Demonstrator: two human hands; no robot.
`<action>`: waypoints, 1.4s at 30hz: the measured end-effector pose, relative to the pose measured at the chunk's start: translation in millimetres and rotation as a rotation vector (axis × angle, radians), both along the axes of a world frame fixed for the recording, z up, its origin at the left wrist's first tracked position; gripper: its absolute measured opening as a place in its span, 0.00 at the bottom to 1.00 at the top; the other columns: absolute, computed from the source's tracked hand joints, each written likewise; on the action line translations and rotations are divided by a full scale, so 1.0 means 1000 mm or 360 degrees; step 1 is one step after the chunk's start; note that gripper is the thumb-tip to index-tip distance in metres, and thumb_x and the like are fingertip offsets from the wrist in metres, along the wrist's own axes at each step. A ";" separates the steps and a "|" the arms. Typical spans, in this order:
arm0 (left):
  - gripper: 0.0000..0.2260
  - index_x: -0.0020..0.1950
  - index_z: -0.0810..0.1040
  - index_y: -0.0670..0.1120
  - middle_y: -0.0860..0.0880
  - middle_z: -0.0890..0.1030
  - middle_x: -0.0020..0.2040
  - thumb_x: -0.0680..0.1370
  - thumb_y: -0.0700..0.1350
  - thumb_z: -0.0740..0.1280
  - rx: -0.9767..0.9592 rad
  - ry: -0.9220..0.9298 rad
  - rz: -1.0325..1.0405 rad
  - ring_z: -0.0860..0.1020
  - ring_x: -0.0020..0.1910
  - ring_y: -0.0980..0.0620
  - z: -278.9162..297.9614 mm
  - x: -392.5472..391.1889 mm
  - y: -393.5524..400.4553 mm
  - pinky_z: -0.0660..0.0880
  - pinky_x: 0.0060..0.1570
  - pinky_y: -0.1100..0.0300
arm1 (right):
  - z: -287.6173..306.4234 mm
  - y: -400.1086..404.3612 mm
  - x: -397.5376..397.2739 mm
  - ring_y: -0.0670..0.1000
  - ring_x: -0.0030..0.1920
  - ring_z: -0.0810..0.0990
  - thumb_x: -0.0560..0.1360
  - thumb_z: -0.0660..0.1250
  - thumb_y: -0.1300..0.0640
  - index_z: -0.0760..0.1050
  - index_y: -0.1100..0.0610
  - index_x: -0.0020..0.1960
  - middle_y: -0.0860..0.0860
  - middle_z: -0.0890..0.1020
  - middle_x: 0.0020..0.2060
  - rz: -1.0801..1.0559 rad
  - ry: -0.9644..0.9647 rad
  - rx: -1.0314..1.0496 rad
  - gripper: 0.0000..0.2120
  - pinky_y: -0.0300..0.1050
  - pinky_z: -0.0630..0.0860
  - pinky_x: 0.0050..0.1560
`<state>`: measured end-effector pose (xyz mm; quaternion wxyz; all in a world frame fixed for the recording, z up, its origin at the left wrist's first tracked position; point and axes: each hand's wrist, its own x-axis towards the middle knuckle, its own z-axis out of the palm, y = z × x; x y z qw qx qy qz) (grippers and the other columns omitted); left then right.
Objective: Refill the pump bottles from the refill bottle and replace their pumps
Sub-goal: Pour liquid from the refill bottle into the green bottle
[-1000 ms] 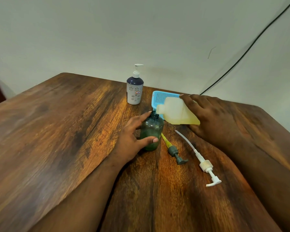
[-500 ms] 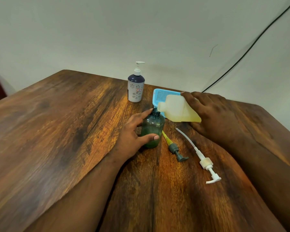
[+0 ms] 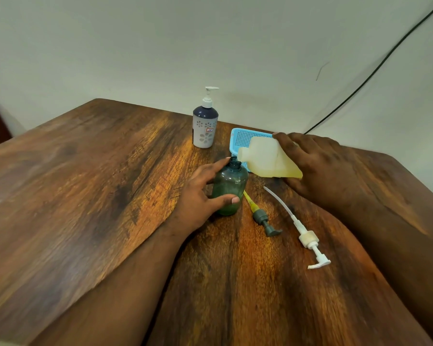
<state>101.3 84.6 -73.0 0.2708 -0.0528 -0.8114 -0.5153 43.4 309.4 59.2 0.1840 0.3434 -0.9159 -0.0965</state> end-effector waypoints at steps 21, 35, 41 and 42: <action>0.37 0.71 0.64 0.67 0.63 0.69 0.62 0.69 0.48 0.79 0.0005 -0.0036 0.0000 0.69 0.60 0.70 0.000 0.001 -0.001 0.71 0.55 0.70 | 0.002 -0.001 0.002 0.60 0.71 0.66 0.75 0.66 0.43 0.49 0.50 0.78 0.56 0.64 0.74 0.0012 0.0048 0.0047 0.39 0.58 0.67 0.69; 0.36 0.71 0.65 0.67 0.57 0.70 0.64 0.69 0.49 0.79 0.0014 -0.0033 -0.0009 0.71 0.62 0.61 0.001 0.003 0.000 0.79 0.59 0.50 | 0.004 -0.003 0.008 0.58 0.72 0.63 0.76 0.63 0.41 0.45 0.49 0.78 0.55 0.62 0.75 -0.0004 0.0014 0.0050 0.40 0.57 0.65 0.71; 0.37 0.71 0.65 0.67 0.55 0.70 0.65 0.69 0.49 0.79 0.0018 -0.0025 -0.0012 0.72 0.63 0.56 0.001 0.003 0.000 0.79 0.59 0.47 | 0.005 -0.003 0.010 0.58 0.73 0.62 0.75 0.62 0.41 0.45 0.49 0.78 0.54 0.61 0.75 0.0009 -0.0018 0.0029 0.39 0.57 0.64 0.71; 0.36 0.71 0.65 0.67 0.56 0.70 0.65 0.69 0.49 0.79 0.0020 -0.0021 -0.0011 0.72 0.63 0.57 0.001 0.003 0.000 0.79 0.59 0.48 | 0.004 -0.003 0.010 0.58 0.73 0.62 0.76 0.62 0.41 0.45 0.49 0.78 0.54 0.61 0.75 0.0011 -0.0020 0.0026 0.39 0.57 0.64 0.71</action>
